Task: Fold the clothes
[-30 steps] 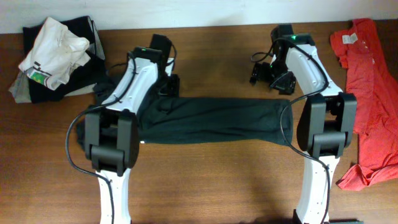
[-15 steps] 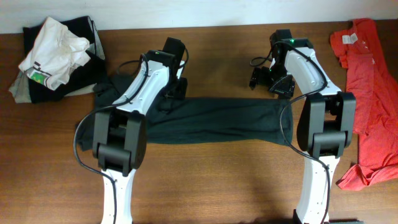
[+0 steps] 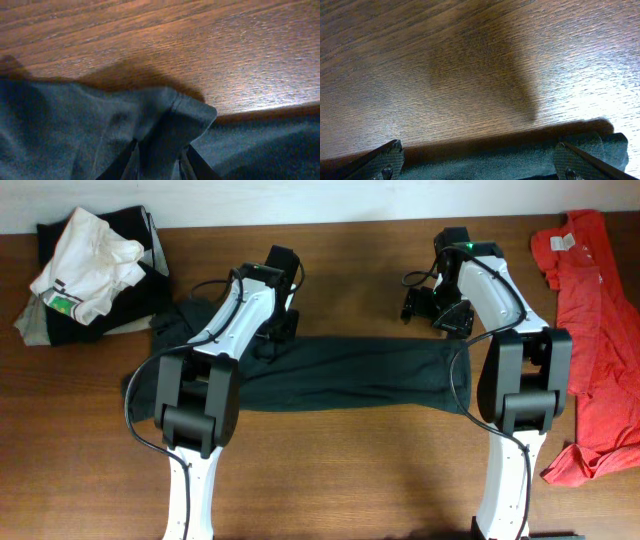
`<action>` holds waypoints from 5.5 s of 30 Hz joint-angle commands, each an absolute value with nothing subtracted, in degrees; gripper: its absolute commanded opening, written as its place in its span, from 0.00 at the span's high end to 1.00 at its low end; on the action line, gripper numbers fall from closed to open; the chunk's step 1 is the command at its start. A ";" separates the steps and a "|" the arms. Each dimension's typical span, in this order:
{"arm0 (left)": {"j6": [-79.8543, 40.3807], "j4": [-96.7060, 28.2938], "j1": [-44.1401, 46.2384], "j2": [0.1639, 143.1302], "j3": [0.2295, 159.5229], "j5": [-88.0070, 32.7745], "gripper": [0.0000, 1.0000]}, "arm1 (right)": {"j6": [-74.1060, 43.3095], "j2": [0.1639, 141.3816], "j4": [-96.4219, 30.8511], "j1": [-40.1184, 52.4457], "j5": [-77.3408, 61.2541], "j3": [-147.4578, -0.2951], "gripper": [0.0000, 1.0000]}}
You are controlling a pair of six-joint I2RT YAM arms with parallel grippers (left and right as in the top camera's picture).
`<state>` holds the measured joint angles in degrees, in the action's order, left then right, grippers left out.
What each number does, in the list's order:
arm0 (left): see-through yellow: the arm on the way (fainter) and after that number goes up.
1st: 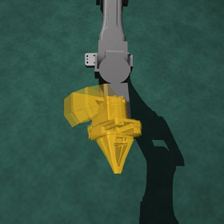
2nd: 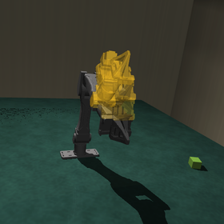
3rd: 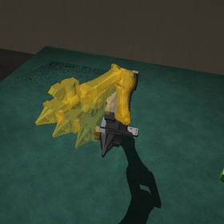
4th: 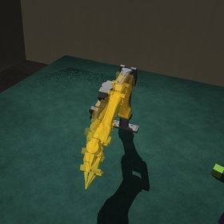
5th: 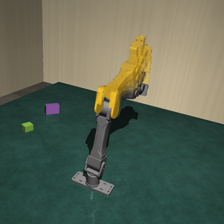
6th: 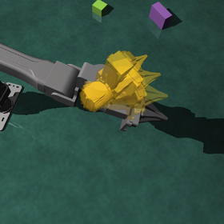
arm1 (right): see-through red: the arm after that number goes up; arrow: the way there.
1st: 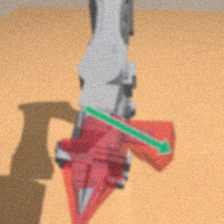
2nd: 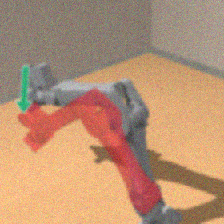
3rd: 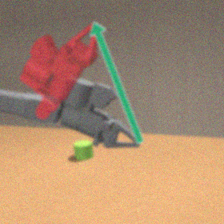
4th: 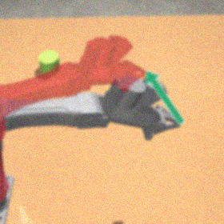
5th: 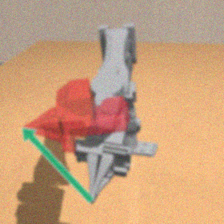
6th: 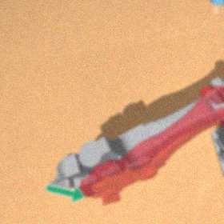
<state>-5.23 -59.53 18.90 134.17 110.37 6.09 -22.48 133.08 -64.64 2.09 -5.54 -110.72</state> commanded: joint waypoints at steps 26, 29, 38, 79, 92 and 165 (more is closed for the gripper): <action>-19.97 -87.70 15.07 125.97 113.78 22.55 1.00 | -22.76 132.51 -64.93 2.24 -5.98 -110.52 0.01; -20.40 -90.17 11.86 125.97 113.78 22.55 0.99 | -22.76 132.51 -64.95 2.24 -5.98 -110.52 0.01; -22.94 -95.94 4.82 125.97 113.71 24.01 0.99 | -22.76 132.51 -65.08 2.24 -5.98 -110.52 0.01; -8.86 -77.36 -5.74 125.97 100.92 5.28 0.59 | -21.02 132.51 -66.35 2.24 -8.73 -110.52 0.56; -5.06 -59.72 -7.75 125.99 85.60 -1.23 0.99 | -7.88 132.51 -80.05 2.24 -8.19 -107.74 0.92; -17.12 -65.32 -20.99 110.04 91.46 -2.00 0.01 | -9.08 115.79 -74.00 -13.89 -11.03 -95.15 0.96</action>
